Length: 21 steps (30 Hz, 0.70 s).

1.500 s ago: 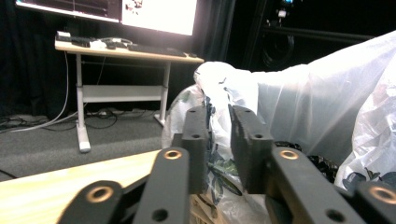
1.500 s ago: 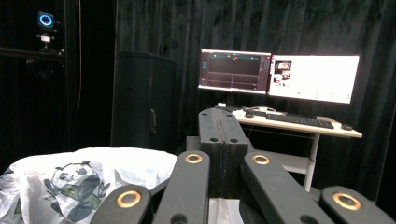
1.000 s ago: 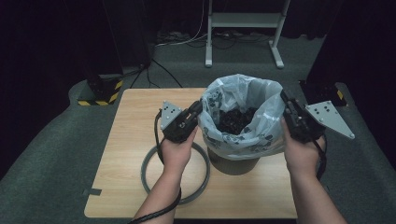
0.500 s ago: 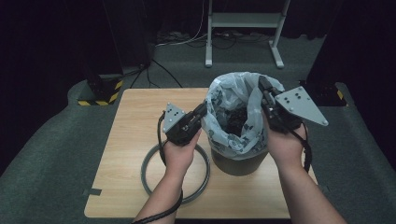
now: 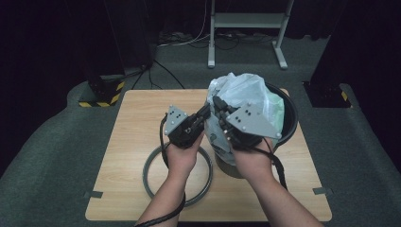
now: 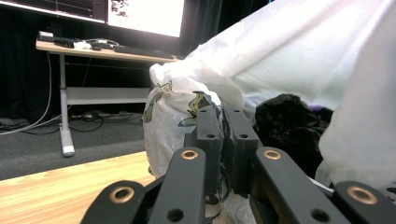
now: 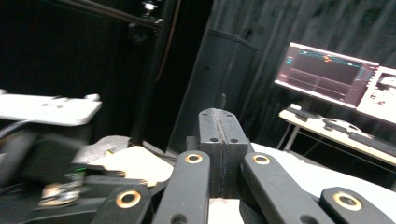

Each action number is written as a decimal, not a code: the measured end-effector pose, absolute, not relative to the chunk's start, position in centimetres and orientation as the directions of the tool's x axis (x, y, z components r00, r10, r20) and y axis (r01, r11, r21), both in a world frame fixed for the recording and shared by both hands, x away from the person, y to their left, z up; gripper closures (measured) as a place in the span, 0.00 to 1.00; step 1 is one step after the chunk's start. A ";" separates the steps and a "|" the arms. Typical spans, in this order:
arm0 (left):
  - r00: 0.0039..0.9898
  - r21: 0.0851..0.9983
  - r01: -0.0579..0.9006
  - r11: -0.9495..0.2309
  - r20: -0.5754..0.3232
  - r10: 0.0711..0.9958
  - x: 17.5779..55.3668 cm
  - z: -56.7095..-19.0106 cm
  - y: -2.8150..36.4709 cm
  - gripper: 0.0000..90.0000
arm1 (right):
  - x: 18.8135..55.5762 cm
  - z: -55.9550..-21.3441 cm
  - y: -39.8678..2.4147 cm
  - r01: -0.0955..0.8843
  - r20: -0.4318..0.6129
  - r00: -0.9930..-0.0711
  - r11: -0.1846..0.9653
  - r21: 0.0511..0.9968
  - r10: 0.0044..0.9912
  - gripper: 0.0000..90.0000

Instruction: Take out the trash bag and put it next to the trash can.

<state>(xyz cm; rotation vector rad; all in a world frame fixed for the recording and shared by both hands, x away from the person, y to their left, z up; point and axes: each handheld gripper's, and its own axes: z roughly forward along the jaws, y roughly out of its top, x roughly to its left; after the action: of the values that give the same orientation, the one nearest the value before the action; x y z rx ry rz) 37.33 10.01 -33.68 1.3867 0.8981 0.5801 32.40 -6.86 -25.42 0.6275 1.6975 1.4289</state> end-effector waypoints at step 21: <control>0.559 0.975 0.134 0.178 -0.223 0.799 36.9 -32.8 11.6 0.92 | 31.9 -31.0 -5.4 -0.134 -0.292 -0.561 0.264 0.955 0.774 1.00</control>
<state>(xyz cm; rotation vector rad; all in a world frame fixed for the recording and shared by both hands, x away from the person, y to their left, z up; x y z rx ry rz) 36.94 11.57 -32.85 1.3347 0.8968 0.5727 31.88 -5.38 -31.02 0.5911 1.7248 1.4123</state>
